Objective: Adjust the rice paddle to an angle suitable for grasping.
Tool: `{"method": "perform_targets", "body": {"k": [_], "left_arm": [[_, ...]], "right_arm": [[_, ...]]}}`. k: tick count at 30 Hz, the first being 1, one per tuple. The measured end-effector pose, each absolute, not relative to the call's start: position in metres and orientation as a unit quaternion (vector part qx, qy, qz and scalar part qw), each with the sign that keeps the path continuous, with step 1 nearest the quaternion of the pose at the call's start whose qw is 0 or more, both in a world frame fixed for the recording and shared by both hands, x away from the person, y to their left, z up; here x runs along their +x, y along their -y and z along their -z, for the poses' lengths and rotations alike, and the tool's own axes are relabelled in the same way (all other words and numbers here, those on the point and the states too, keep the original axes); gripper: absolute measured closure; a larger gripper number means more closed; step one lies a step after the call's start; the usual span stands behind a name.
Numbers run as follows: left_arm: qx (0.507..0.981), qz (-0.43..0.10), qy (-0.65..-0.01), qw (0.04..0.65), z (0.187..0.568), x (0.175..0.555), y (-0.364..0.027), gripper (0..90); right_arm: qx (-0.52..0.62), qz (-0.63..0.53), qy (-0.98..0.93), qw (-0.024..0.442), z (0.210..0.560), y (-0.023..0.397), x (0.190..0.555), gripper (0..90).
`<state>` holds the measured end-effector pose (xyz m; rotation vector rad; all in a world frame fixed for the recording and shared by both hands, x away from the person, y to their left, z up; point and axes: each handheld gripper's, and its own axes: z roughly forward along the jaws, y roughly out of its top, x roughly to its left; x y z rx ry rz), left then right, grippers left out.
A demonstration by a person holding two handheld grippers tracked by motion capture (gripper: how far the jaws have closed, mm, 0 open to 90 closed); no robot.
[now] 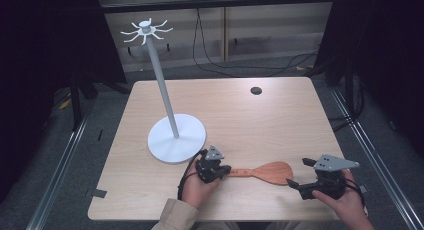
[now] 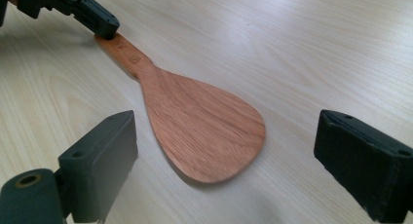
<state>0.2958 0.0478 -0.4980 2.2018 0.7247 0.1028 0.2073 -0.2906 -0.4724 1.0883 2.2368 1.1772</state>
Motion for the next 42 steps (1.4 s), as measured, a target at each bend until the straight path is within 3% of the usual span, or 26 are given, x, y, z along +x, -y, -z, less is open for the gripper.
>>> {"method": "perform_targets", "body": {"k": [5,11,18,29,34,42], "left_arm": [[0.869,-0.036,-0.282,0.404,0.498,0.298,-0.041,90.0],[0.838,-0.021,-0.315,0.445,0.486,0.302,-0.057,74.5],[0.833,-0.033,-0.324,0.448,0.484,0.297,-0.079,59.8],[0.825,-0.058,-0.352,0.439,0.490,0.283,-0.110,29.3],[0.823,-0.077,-0.358,0.435,0.491,0.276,-0.126,22.9],[0.814,-0.089,-0.375,0.435,0.492,0.266,-0.144,21.1]], "right_arm": [[0.391,-0.420,-0.796,0.194,0.470,0.293,0.201,8.5],[0.389,-0.421,-0.797,0.193,0.466,0.295,0.202,8.5],[0.372,-0.418,-0.808,0.182,0.461,0.282,0.211,9.1],[0.328,-0.407,-0.839,0.151,0.464,0.247,0.236,9.2],[0.310,-0.395,-0.853,0.139,0.466,0.233,0.247,9.2],[0.272,-0.370,-0.881,0.117,0.470,0.207,0.260,9.6]]}}
